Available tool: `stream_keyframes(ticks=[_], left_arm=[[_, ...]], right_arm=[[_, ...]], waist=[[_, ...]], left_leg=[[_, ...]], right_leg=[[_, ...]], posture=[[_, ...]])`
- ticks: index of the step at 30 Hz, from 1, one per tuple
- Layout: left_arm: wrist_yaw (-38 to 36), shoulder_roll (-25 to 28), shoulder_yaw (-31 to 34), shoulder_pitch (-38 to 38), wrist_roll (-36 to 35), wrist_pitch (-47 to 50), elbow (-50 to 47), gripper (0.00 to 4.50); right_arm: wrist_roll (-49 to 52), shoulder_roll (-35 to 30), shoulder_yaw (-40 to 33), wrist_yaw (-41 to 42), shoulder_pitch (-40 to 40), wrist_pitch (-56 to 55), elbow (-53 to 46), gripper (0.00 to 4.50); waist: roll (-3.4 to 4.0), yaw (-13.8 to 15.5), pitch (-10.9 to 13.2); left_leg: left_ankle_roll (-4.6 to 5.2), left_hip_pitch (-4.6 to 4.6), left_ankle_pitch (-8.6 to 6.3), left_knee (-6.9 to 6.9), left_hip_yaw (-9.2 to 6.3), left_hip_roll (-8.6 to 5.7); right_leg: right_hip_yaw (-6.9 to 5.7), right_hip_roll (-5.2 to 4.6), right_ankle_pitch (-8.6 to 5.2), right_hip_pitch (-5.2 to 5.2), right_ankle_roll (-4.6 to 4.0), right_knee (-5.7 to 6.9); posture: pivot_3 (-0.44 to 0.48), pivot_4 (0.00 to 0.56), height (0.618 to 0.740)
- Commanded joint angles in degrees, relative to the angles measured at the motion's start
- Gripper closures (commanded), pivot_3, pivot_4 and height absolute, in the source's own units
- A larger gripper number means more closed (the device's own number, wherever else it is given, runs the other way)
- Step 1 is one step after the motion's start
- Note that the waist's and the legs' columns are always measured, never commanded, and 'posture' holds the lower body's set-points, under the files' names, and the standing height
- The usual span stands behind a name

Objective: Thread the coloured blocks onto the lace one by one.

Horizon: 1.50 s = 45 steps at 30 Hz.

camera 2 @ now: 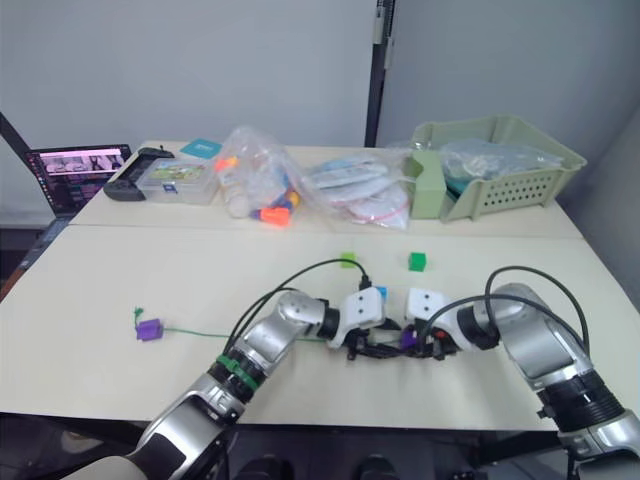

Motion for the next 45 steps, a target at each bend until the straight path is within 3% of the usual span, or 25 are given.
stream_keyframes(ticks=[1,2,4,10,11,21,29,36,39,45], left_arm=[[-0.4,0.8,0.0,1.0,-1.1,0.9,-4.3,1.05],[-0.4,1.2,0.1,1.4,-1.1,1.1,-4.9,0.73],[0.0,2.0,0.3,1.9,-1.1,1.3,-5.9,0.08],[0.8,2.9,0.9,2.6,-1.5,-1.2,-6.6,0.0],[0.9,3.0,0.9,2.7,-1.5,-1.6,-6.6,0.0],[0.2,-0.4,0.5,0.0,-2.3,-7.4,-0.3,0.0],[0.7,-5.1,-1.2,-5.5,0.2,-11.8,10.4,0.0],[0.2,-7.6,-2.0,-8.7,2.4,-15.7,18.6,0.0],[0.0,-7.9,-1.9,-9.4,3.1,-16.4,20.5,0.74],[-0.2,-7.6,-1.6,-9.8,3.7,-17.2,21.7,2.76]], right_arm=[[1.1,0.2,0.3,0.4,-0.2,0.6,-1.9,3.3],[1.4,0.1,0.0,0.6,-0.2,0.7,-1.9,3.3],[2.4,-0.4,-0.8,0.9,-0.1,1.0,-2.1,2.24],[6.2,-3.8,-5.9,1.7,1.9,1.7,-3.2,0.2],[6.7,-4.2,-6.5,1.7,2.3,1.9,-3.5,0.03],[14.2,-9.8,-18.7,-0.9,13.3,7.8,-11.9,0.03],[16.1,-10.5,-27.5,-6.3,24.7,11.4,-19.5,0.03],[16.5,-10.3,-31.5,-10.0,30.1,12.6,-22.6,0.03],[16.8,-10.2,-32.1,-11.0,31.1,12.5,-23.4,0.0],[14.6,-9.1,-27.9,-14.3,29.7,9.7,-22.1,0.0]], waist=[[0.0,-0.1,0.0],[0.0,-0.1,0.0],[0.0,-0.1,0.0],[0.0,0.5,0.0],[0.0,0.6,0.0],[-0.01,1.3,0.0],[-0.04,1.3,0.0],[-0.05,1.2,0.0],[-0.06,1.2,0.0],[-0.06,1.1,0.0]], left_leg=[[0.0,0.0,0.0,0.0,0.0,0.01],[0.0,0.0,0.0,0.0,0.0,0.02],[0.0,0.01,0.0,-0.01,0.0,0.02],[0.0,-0.06,0.0,0.02,-0.01,-0.06],[0.0,-0.06,0.0,0.02,-0.01,-0.07],[0.0,-0.07,0.0,0.04,0.01,-0.06],[0.0,-0.11,0.0,0.05,0.0,-0.09],[0.0,-0.12,0.0,0.05,-0.01,-0.09],[0.0,-0.14,0.0,0.05,0.0,-0.1],[0.0,-0.14,0.0,0.06,0.0,-0.1]], right_leg=[[0.0,0.01,0.0,-0.01,0.0,0.0],[0.0,0.02,0.0,-0.01,0.0,0.0],[0.0,0.02,0.0,-0.01,0.0,0.01],[0.0,-0.06,0.0,-0.02,0.01,-0.01],[0.0,-0.07,0.01,-0.02,0.02,-0.02],[0.01,-0.07,0.01,0.0,0.02,-0.03],[0.01,-0.06,0.0,-0.01,0.06,-0.04],[0.0,-0.04,-0.01,-0.02,0.08,-0.05],[0.01,-0.06,-0.02,-0.02,0.1,-0.06],[0.01,-0.05,-0.02,-0.01,0.11,-0.07]], posture=[[0.0,0.15,0.74],[0.0,0.15,0.74],[0.0,0.15,0.74],[0.0,0.15,0.74],[0.0,0.15,0.74],[0.0,0.15,0.74],[0.0,0.15,0.74],[0.0,0.15,0.74],[0.0,0.15,0.74],[0.0,0.15,0.74]])
